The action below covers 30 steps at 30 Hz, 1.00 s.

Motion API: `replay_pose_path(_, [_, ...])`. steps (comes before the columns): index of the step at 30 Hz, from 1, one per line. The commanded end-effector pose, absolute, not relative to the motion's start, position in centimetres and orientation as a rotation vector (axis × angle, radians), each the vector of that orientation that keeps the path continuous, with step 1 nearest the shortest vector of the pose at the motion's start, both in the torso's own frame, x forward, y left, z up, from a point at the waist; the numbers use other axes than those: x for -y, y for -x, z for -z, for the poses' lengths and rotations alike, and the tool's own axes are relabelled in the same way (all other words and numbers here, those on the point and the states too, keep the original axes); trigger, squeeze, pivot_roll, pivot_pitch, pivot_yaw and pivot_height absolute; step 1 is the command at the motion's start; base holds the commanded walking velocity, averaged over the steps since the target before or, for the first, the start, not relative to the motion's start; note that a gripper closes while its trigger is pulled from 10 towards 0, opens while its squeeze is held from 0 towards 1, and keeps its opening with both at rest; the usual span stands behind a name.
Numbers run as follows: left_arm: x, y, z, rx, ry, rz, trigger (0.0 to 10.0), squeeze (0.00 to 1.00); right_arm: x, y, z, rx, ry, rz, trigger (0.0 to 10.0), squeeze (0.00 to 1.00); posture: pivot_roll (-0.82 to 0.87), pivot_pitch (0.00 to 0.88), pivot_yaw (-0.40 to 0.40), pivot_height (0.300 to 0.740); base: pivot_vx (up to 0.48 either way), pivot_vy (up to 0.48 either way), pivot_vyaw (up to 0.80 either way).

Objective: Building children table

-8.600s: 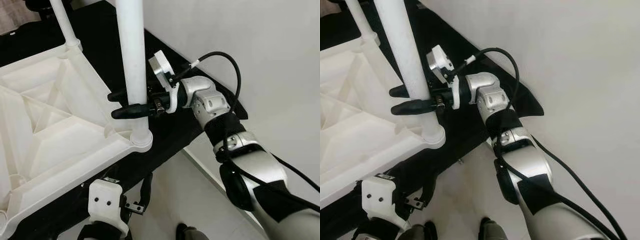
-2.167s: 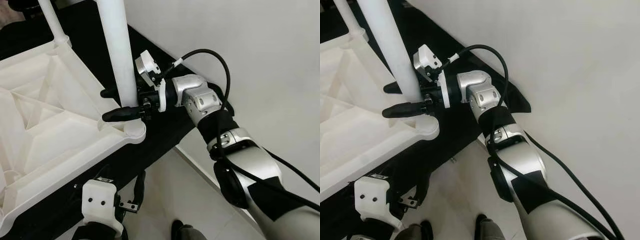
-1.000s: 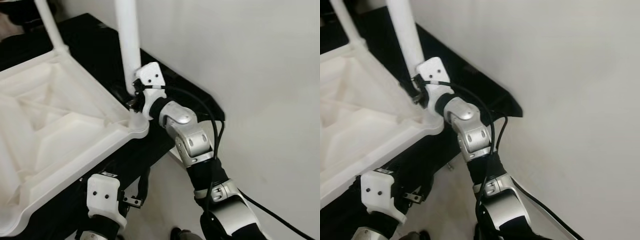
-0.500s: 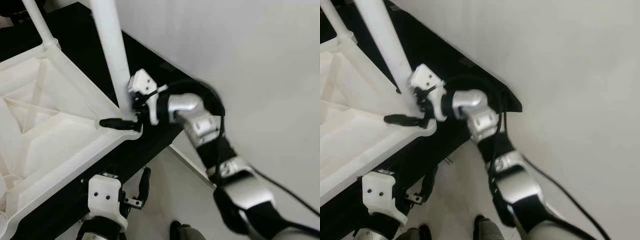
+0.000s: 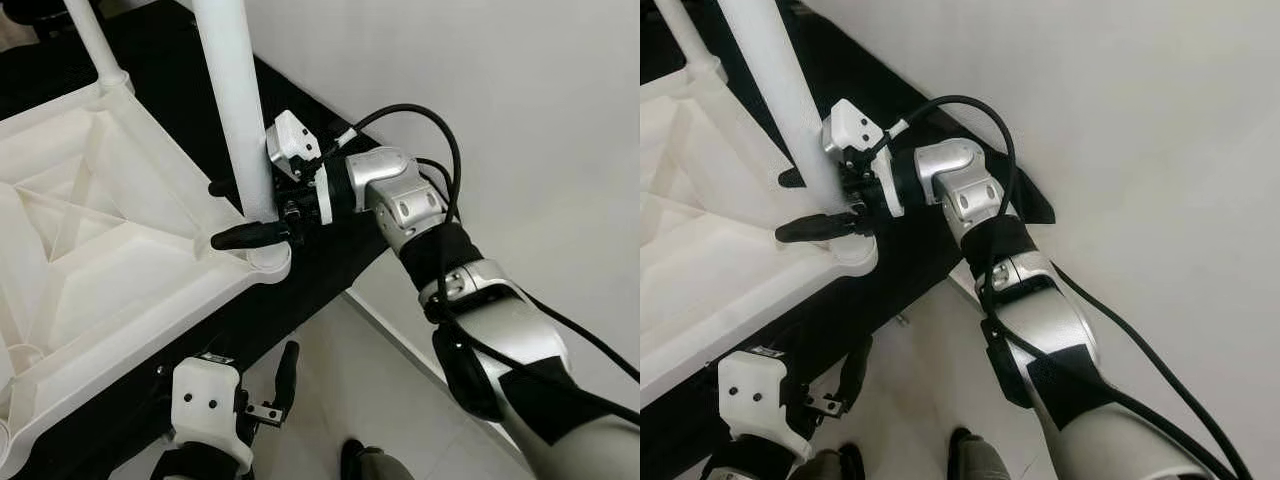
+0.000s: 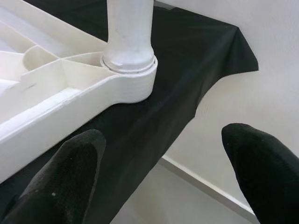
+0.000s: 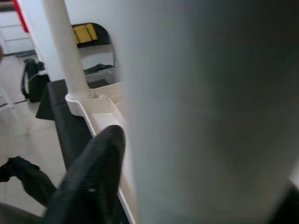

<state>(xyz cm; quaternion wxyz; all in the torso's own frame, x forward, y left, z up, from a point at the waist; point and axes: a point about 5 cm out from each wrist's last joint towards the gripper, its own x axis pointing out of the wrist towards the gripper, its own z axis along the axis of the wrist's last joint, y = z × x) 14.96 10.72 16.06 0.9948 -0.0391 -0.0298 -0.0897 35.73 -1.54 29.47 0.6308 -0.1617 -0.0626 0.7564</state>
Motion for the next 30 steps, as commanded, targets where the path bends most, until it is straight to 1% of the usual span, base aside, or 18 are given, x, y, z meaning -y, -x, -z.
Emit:
replay_pose_path(1, [-10.4,-14.4,-16.0,0.037,0.075,0.189,10.0,0.0,1.2,-35.3,-29.1,0.131,0.385,-1.818,0.0,0.0,0.13,0.305,-0.04,0.74,0.0,0.0,0.0])
replay_pose_path(7, [-10.5,-14.4,-16.0,0.035,0.075,0.188,10.0,0.0,1.9,-35.5,-29.0,0.121,0.389,-1.856,0.0,0.0,0.11,0.305,-0.033,0.74,0.0,0.0,0.0])
replay_pose_path(8, [-10.5,-14.5,-15.9,0.035,0.076,0.189,10.0,0.0,2.2,-35.8,-28.8,0.132,0.386,-1.798,0.0,0.0,0.1,0.297,-0.032,0.74,0.0,0.0,0.0])
replay_pose_path(9, [-10.5,-14.5,-15.9,0.035,0.076,0.189,10.0,0.0,2.2,-35.8,-28.8,0.132,0.386,-1.798,0.0,0.0,0.1,0.297,-0.032,0.74,0.0,0.0,0.0])
replay_pose_path(11, [-10.4,-14.6,-15.8,0.035,0.081,0.191,10.0,0.0,2.6,-36.4,-27.3,0.109,0.353,-1.619,0.0,0.0,0.09,0.299,-0.035,0.74,0.0,0.0,0.0])
replay_pose_path(12, [-10.4,-14.6,-15.8,0.035,0.081,0.191,10.0,0.0,2.6,-36.4,-27.3,0.109,0.353,-1.619,0.0,0.0,0.09,0.299,-0.035,0.74,0.0,0.0,0.0])
replay_pose_path(14, [-10.5,-14.6,-15.8,0.035,0.084,0.192,10.0,0.0,2.2,-36.4,-25.0,0.054,0.281,-1.417,0.0,0.0,0.06,0.293,-0.042,0.74,0.0,0.0,0.0])
replay_pose_path(15, [-10.6,-14.7,-15.8,0.035,0.084,0.192,10.0,0.0,1.1,-36.0,-23.1,0.02,0.202,-1.115,0.0,0.0,0.05,0.292,-0.033,0.74,0.0,0.0,0.0])
replay_pose_path(16, [-10.7,-14.7,-15.7,0.035,0.084,0.192,10.0,0.0,1.0,-35.7,-22.0,-0.008,0.152,-0.886,0.0,0.0,0.05,0.292,-0.033,0.74,0.0,0.0,0.0])
replay_pose_path(17, [-10.7,-14.7,-15.7,0.035,0.084,0.192,10.0,0.0,1.0,-35.7,-22.0,-0.008,0.152,-0.886,0.0,0.0,0.05,0.292,-0.033,0.74,0.0,0.0,0.0])
replay_pose_path(18, [-10.8,-14.9,-15.7,0.036,0.084,0.194,10.0,0.0,0.2,-33.4,-20.2,-0.061,0.105,-0.83,0.0,0.0,0.04,0.29,-0.02,0.74,0.0,0.0,0.0])
replay_pose_path(19, [-10.8,-14.9,-15.7,0.036,0.084,0.194,10.0,0.0,0.2,-33.4,-20.2,-0.061,0.105,-0.83,0.0,0.0,0.04,0.29,-0.02,0.74,0.0,0.0,0.0])
replay_pose_path(20, [-10.9,-15.0,-15.7,0.037,0.084,0.197,10.0,0.0,-0.8,-31.2,-19.2,-0.071,0.077,-0.833,0.0,0.0,0.03,0.29,-0.014,0.74,0.0,0.0,0.0])
replay_pose_path(21, [-11.0,-15.2,-15.6,0.036,0.085,0.199,10.0,0.0,-2.0,-29.9,-18.8,-0.072,0.058,-0.895,0.0,0.0,0.02,0.266,-0.004,0.74,0.0,0.0,0.0])
replay_pose_path(23, [-11.0,-15.3,-15.5,0.035,0.086,0.2,10.0,0.0,-2.7,-29.2,-18.6,-0.071,0.046,-0.93,0.0,0.0,0.02,0.258,-0.004,0.74,0.0,0.0,0.0])
replay_pose_path(28, [-11.1,-15.9,-15.3,0.04,0.082,0.197,10.0,0.0,-3.6,-30.9,-19.4,-0.01,0.083,-0.964,0.0,0.0,0.03,0.227,-0.013,0.74,0.0,0.0,0.0])
replay_pose_path(29, [-11.2,-16.0,-15.2,0.045,0.078,0.19,10.0,0.0,-3.8,-31.5,-20.4,0.038,0.042,-0.975,8.2,0.0,0.03,0.221,-0.018,0.74,0.0,0.0,0.0])
replay_pose_path(30, [-11.2,-16.0,-15.3,0.048,0.075,0.186,10.0,0.0,-3.9,-31.8,-21.1,0.068,0.006,-0.981,10.0,0.0,0.03,0.221,-0.018,0.74,0.0,0.0,0.0])
